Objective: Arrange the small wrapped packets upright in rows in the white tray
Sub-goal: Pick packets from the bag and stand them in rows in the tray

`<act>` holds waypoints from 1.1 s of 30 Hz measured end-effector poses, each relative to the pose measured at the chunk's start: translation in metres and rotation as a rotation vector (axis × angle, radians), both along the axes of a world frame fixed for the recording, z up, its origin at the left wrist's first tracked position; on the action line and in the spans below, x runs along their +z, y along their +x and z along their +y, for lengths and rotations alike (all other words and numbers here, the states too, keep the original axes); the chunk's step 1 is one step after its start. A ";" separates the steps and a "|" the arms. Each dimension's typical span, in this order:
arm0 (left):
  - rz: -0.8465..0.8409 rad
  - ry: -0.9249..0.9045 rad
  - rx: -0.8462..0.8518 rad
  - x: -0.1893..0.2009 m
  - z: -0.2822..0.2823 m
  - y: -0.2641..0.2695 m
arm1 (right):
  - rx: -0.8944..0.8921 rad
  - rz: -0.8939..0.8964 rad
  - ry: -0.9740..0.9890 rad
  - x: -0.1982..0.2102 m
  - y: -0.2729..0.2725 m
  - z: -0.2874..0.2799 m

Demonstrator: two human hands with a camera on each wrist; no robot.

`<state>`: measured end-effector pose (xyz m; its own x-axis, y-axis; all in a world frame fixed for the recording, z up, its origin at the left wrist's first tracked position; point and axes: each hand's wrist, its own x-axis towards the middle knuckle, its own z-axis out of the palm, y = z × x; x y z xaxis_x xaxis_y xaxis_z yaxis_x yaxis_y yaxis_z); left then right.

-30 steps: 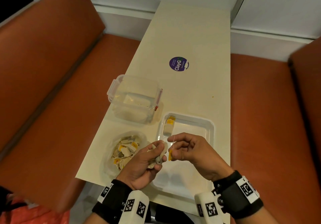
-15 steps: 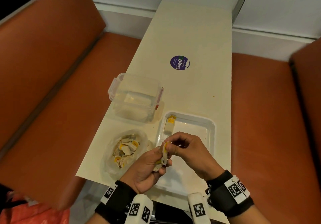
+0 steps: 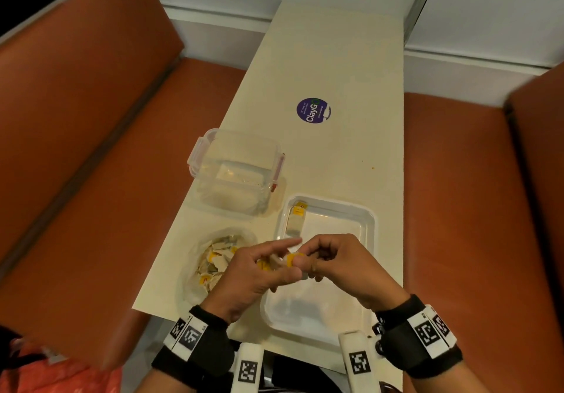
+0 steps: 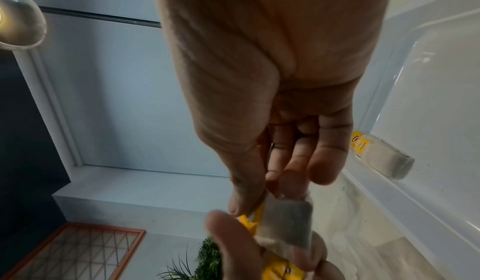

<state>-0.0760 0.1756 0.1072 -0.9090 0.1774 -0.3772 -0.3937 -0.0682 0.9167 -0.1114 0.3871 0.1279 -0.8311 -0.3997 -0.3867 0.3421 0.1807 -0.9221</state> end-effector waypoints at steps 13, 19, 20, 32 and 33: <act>0.004 -0.128 0.037 -0.012 0.001 0.004 | -0.045 0.119 0.122 -0.012 0.003 -0.001; -0.020 -0.116 0.108 -0.019 0.001 0.001 | -0.168 0.068 0.048 -0.023 0.010 -0.013; -0.027 -0.117 0.115 -0.020 0.001 0.001 | -0.180 0.056 0.042 -0.025 0.010 -0.013; -0.178 -0.135 0.301 -0.034 -0.024 0.008 | -0.342 -0.065 0.169 -0.095 -0.026 -0.017; -0.190 -0.135 0.299 -0.035 -0.027 0.010 | -0.345 -0.069 0.195 -0.107 -0.033 -0.018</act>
